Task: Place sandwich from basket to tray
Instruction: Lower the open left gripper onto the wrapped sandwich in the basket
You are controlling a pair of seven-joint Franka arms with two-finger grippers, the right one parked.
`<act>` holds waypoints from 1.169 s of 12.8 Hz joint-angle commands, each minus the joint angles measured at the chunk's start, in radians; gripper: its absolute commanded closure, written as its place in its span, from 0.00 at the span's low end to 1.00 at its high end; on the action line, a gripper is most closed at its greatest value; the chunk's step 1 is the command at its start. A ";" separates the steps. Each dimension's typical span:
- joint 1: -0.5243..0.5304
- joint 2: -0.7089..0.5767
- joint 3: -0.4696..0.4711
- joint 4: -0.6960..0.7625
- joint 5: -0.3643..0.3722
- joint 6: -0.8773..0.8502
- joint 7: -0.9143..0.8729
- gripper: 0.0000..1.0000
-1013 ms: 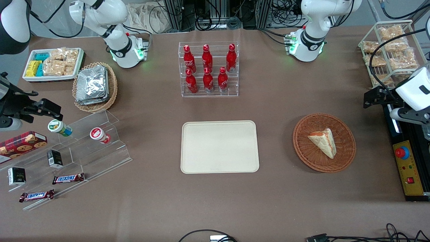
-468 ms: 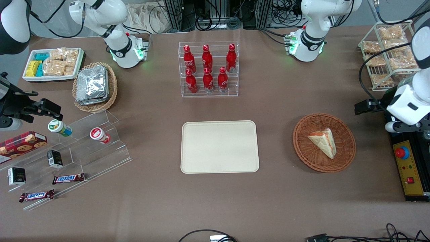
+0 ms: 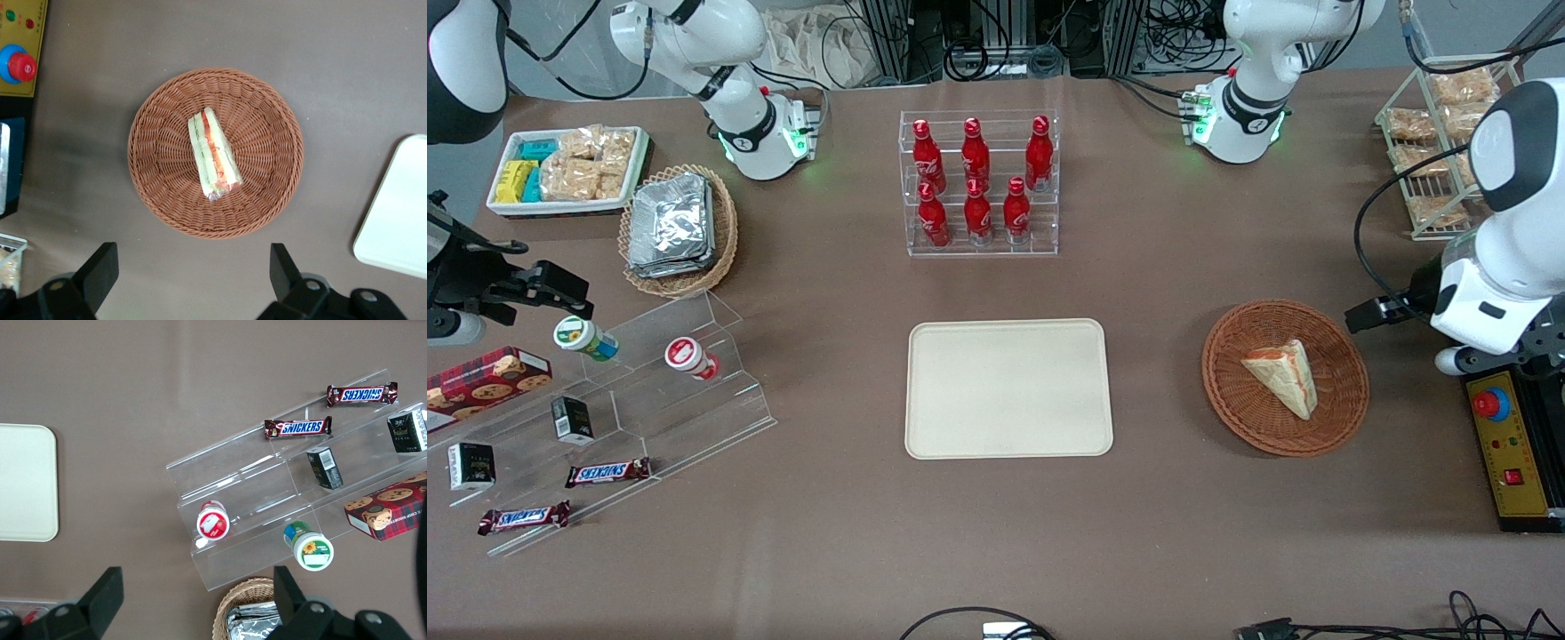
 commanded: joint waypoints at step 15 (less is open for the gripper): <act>0.002 0.130 -0.004 -0.298 -0.004 0.493 -0.485 0.00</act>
